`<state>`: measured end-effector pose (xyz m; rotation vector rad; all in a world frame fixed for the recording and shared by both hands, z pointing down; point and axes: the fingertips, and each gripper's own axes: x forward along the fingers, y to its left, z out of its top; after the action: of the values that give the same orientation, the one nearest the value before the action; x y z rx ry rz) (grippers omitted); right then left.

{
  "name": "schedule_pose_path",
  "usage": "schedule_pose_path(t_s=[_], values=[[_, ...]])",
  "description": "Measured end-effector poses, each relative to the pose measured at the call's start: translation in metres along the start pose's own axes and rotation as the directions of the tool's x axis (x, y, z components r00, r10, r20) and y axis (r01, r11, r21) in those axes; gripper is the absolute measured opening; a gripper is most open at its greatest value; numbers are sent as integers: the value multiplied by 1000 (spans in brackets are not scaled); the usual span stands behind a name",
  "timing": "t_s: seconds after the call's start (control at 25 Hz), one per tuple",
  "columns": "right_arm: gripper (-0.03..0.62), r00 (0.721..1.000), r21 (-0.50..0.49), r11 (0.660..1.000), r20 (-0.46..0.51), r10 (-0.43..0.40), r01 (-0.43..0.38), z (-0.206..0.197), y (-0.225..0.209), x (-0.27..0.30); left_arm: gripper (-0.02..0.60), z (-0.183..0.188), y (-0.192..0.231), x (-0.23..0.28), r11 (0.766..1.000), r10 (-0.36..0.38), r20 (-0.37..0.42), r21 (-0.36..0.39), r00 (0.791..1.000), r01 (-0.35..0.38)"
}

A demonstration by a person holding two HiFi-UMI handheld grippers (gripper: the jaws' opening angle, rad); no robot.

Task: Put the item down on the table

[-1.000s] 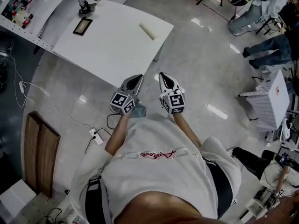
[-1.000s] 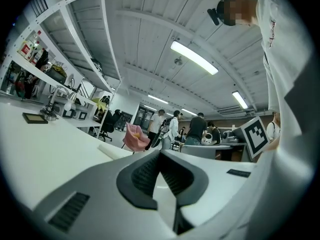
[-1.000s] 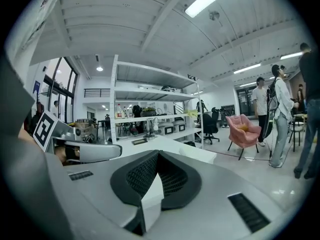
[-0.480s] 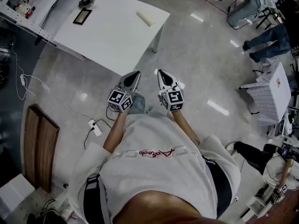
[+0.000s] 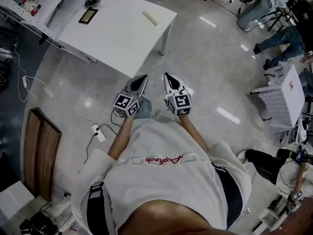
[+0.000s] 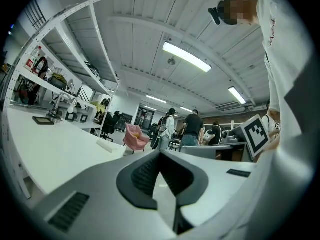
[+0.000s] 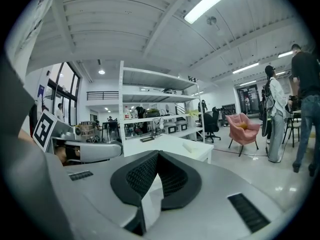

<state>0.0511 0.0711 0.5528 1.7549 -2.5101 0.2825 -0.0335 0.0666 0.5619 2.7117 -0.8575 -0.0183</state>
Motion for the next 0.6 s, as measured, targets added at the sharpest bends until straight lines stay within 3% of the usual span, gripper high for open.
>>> schedule_pose_path(t_s=[0.6], values=[[-5,1000,-4,1000,1,2,-2,-6,1,-13,11,-6,-7,-1,1000,-1,7,-5,1000,1]])
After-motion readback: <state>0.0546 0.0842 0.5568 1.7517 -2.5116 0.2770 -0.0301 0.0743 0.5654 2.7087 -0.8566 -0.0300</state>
